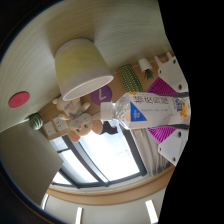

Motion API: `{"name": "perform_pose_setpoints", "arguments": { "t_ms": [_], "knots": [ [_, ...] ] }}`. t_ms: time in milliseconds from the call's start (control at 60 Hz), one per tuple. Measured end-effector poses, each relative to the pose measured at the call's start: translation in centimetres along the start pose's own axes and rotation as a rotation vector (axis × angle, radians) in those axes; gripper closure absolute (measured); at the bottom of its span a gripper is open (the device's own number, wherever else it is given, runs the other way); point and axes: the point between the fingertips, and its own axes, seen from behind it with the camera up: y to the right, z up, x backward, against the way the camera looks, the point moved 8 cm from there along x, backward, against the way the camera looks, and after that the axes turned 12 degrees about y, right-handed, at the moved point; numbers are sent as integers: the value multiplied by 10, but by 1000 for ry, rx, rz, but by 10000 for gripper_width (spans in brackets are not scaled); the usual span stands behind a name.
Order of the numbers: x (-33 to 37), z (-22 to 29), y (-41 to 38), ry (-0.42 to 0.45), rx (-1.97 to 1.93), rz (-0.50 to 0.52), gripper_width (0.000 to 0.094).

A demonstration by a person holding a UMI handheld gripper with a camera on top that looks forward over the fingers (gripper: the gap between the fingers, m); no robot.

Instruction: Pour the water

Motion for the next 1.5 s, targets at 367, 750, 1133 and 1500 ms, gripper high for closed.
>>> {"name": "perform_pose_setpoints", "arguments": {
  "t_ms": [367, 750, 1133, 1500],
  "knots": [
    [-13, 37, -12, 173, -446, -26, 575],
    [-15, -18, -47, -106, 387, 89, 576],
    [-19, 17, -120, -176, 1715, 258, 576],
    [-52, 187, -134, 76, 2035, 38, 575]
  ]
}}
